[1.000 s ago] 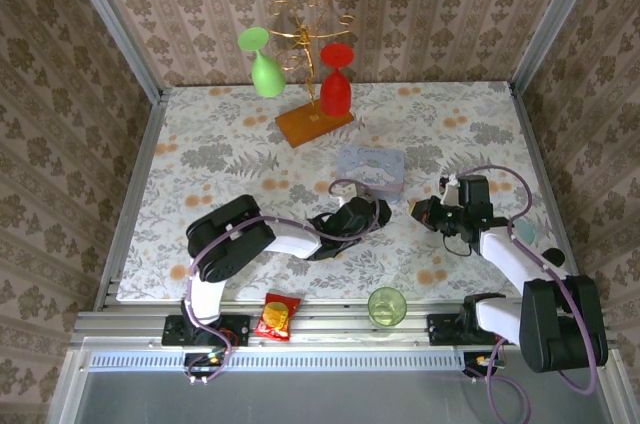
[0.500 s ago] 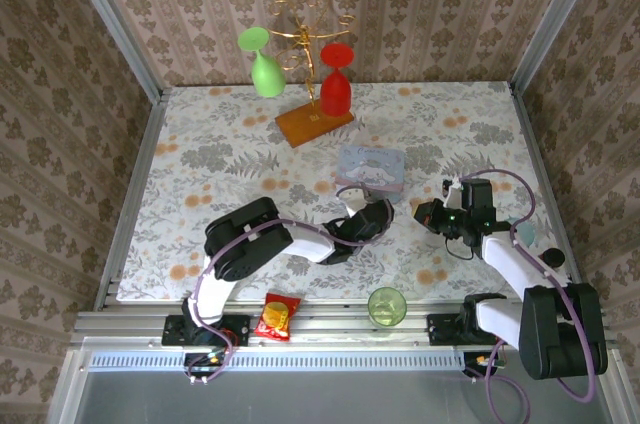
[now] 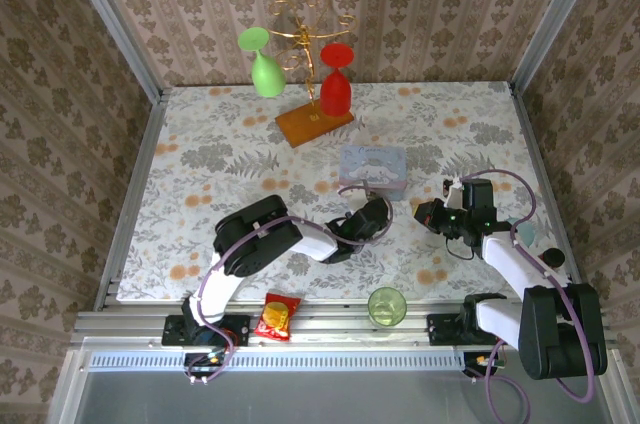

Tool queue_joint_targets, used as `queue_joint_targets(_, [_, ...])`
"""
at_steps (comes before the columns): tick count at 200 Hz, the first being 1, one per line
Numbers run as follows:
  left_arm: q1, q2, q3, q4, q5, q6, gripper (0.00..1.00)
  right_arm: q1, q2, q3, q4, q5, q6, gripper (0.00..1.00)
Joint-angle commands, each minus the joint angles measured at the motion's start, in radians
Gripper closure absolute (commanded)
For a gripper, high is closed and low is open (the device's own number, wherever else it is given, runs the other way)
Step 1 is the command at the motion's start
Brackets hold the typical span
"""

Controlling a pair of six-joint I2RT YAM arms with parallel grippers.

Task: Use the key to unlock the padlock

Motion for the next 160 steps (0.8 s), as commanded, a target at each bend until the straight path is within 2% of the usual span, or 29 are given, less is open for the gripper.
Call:
queue_joint_targets(1, [0.021, -0.011, -0.037, -0.085, 0.088, 0.028, 0.92, -0.004, 0.037, -0.022, 0.038, -0.091, 0.026, 1.0])
queue_joint_targets(18, [0.032, -0.045, -0.069, -0.043, 0.144, 0.025, 1.0, -0.004, 0.092, -0.021, 0.071, -0.169, 0.022, 1.0])
queue_joint_targets(40, [0.061, -0.068, -0.099, 0.016, 0.281, 0.011, 1.0, -0.004, 0.141, -0.009, 0.09, -0.247, 0.011, 1.0])
queue_joint_targets(54, [0.075, -0.071, -0.133, 0.114, 0.356, -0.002, 1.0, -0.003, 0.168, -0.002, 0.1, -0.299, 0.009, 1.0])
queue_joint_targets(72, [0.089, -0.077, -0.155, 0.161, 0.414, -0.033, 1.0, 0.004, 0.193, -0.042, 0.242, -0.37, 0.089, 1.0])
queue_joint_targets(99, [0.112, -0.069, -0.202, 0.309, 0.462, -0.063, 1.0, 0.031, 0.231, -0.05, 0.279, -0.395, 0.103, 1.0])
queue_joint_targets(160, [0.146, -0.054, -0.253, 0.506, 0.537, -0.146, 1.0, 0.041, 0.247, -0.084, 0.286, -0.407, 0.129, 1.0])
